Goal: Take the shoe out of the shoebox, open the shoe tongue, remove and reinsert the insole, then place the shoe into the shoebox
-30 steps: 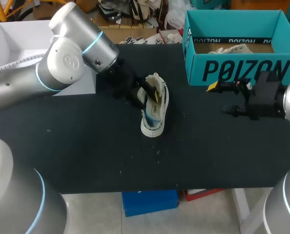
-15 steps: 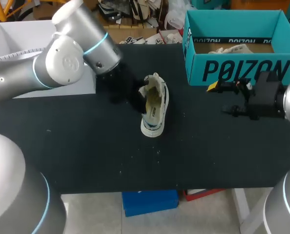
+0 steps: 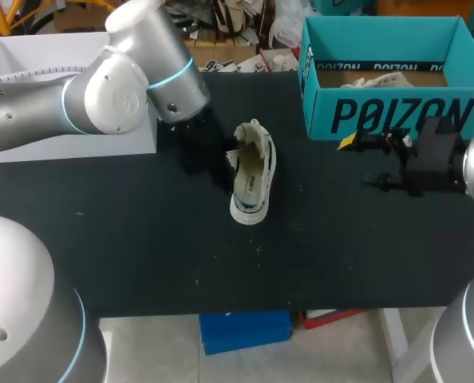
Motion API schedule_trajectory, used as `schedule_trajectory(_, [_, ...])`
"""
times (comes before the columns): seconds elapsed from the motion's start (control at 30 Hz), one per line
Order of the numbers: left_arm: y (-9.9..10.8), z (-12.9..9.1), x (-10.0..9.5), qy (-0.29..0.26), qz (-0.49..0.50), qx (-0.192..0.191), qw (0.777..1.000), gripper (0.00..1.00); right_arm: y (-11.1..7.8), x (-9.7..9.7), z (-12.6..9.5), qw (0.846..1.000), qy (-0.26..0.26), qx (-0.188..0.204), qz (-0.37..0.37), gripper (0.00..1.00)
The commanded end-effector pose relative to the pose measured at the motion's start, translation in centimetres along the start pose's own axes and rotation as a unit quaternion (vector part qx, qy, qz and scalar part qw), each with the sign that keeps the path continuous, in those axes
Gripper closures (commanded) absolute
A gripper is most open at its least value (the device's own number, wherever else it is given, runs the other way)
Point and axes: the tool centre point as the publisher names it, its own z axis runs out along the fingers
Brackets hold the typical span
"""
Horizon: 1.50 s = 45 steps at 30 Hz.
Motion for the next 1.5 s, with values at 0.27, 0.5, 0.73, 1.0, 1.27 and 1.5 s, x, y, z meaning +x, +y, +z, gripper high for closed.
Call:
schedule_trajectory(0.27, [1.3, 1.8, -0.8, 0.023, 0.008, -0.014, 1.000, 1.00, 0.0, 0.1, 0.0, 1.000, -0.001, 0.000, 0.000, 0.00])
schedule_trajectory(0.5, [1.4, 2.8, -0.9, 0.031, 0.009, 0.002, 0.999, 1.00, 0.0, 0.1, 0.0, 1.000, -0.001, 0.000, 0.000, 0.00])
schedule_trajectory(0.73, [1.2, 3.4, -0.7, 0.040, 0.010, 0.011, 0.999, 1.00, 0.0, 0.1, 0.0, 1.000, -0.001, 0.000, 0.000, 0.00])
schedule_trajectory(1.0, [3.0, 4.6, -0.2, 0.066, 0.017, -0.006, 0.998, 1.00, 0.0, 0.1, 0.0, 1.000, -0.001, 0.000, 0.000, 0.00])
schedule_trajectory(1.27, [3.8, 6.5, -0.2, 0.096, 0.024, -0.014, 0.995, 1.00, 0.0, 0.1, 0.0, 1.000, -0.001, 0.000, 0.000, 0.00])
schedule_trajectory(1.5, [3.8, 6.4, -0.5, 0.099, 0.030, -0.014, 0.995, 1.00, 0.0, 0.1, 0.0, 1.000, -0.001, 0.000, 0.000, 0.00])
